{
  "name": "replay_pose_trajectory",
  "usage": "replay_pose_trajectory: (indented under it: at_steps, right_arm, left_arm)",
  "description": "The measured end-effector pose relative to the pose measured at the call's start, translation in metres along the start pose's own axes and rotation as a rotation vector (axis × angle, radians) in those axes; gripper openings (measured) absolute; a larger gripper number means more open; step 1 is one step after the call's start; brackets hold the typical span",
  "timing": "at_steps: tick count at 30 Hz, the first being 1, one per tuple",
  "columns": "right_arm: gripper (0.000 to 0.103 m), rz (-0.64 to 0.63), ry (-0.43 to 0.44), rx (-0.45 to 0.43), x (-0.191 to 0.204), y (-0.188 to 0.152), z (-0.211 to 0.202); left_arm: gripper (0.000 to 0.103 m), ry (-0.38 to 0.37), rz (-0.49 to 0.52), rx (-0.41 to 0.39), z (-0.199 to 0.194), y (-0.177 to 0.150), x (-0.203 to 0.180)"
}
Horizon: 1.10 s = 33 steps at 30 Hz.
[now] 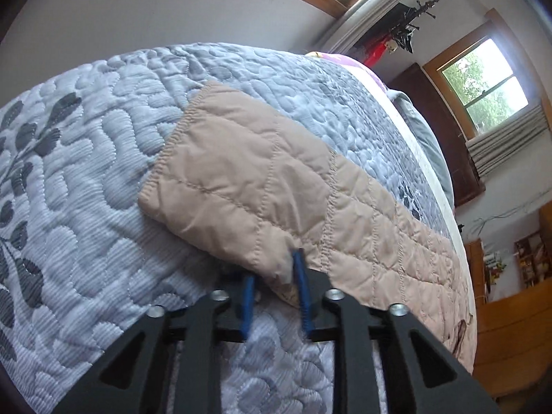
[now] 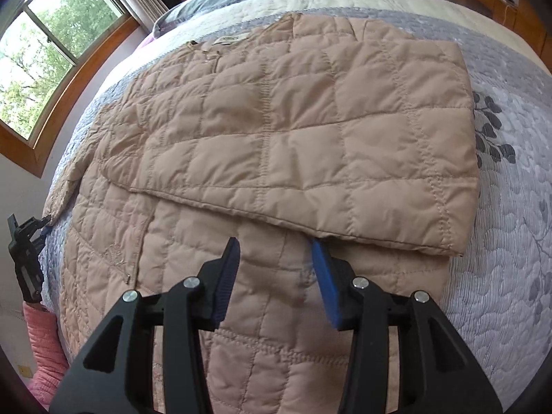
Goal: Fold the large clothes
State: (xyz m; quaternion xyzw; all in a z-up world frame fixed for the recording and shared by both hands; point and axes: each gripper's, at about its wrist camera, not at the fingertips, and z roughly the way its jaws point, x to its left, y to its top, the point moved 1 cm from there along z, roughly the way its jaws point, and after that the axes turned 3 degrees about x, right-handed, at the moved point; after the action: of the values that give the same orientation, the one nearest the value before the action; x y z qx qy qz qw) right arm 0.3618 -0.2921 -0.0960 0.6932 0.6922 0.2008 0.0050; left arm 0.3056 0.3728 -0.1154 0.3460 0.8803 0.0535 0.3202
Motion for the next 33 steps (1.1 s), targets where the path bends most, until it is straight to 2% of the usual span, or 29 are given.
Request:
replay_pose_trajectory:
  at_steps: [4,8,12,14,19,24,30,33]
  right_arm:
    - [0.044,-0.004,-0.010,0.006,0.001,0.000,0.008]
    - [0.045,0.005,0.007,-0.001,-0.002,0.001,0.008]
    - [0.045,0.009,0.027,-0.024,-0.001,-0.002,-0.003]
    - [0.045,0.001,0.032,-0.041,0.000,-0.005,-0.012]
    - [0.045,-0.020,0.033,-0.057,0.008,-0.018,-0.027]
    - [0.046,-0.036,0.043,-0.047,0.012,-0.029,-0.028]
    - [0.046,-0.035,0.049,-0.052,0.012,-0.032,-0.029]
    - [0.046,-0.029,0.050,-0.051,0.008,-0.034,-0.029]
  left_arm:
    - [0.009,-0.027,-0.020,-0.005,0.002,-0.002,0.007]
    - [0.005,-0.017,-0.014,-0.019,-0.003,-0.006,0.004]
    - [0.004,-0.008,0.077,-0.111,-0.026,-0.012,-0.027]
    - [0.004,-0.025,0.179,-0.178,-0.046,-0.022,-0.061]
    - [0.004,-0.069,0.413,-0.216,-0.064,-0.059,-0.149]
    - [0.004,-0.138,0.624,-0.160,-0.050,-0.115,-0.231]
    - [0.004,-0.202,0.812,-0.069,-0.019,-0.182,-0.315]
    - [0.004,-0.212,0.879,-0.026,0.000,-0.211,-0.345]
